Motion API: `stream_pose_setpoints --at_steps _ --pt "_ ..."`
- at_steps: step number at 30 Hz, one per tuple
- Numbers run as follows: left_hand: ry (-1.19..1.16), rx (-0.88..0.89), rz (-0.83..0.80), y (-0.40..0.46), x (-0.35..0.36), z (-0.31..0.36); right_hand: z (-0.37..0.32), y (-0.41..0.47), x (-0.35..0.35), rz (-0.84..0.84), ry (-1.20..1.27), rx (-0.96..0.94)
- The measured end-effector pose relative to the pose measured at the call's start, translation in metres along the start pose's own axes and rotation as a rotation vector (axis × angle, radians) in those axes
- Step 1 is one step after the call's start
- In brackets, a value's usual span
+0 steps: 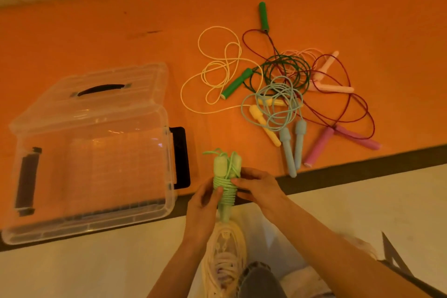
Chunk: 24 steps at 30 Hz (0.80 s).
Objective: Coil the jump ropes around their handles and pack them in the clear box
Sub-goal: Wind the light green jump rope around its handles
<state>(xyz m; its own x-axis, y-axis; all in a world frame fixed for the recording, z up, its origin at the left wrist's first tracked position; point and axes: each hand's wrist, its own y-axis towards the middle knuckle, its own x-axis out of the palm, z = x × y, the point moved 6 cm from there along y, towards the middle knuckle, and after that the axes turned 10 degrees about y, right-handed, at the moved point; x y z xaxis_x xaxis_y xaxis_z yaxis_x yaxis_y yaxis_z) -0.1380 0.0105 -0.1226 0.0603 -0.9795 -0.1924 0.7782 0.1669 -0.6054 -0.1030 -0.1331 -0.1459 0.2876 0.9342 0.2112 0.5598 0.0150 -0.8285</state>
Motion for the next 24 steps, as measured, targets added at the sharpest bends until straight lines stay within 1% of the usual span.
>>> stream_pose_setpoints --at_steps 4,7,14,19,24 --pt "-0.026 -0.038 0.083 0.027 0.003 -0.014 0.0 0.026 0.009 0.041 -0.001 -0.016" --pt "-0.046 -0.046 0.135 0.041 0.001 -0.023 0.001 0.044 0.02 0.032 -0.013 -0.031" --pt "-0.005 -0.041 0.163 0.065 0.001 -0.033 0.008 0.074 0.033 0.022 -0.024 -0.011" --pt "0.099 -0.018 0.204 0.072 0.005 -0.04 0.011 0.084 0.042 0.018 -0.036 -0.024" --pt "0.312 0.018 0.268 0.059 0.013 -0.041 0.014 0.09 0.052 0.014 -0.127 -0.062"
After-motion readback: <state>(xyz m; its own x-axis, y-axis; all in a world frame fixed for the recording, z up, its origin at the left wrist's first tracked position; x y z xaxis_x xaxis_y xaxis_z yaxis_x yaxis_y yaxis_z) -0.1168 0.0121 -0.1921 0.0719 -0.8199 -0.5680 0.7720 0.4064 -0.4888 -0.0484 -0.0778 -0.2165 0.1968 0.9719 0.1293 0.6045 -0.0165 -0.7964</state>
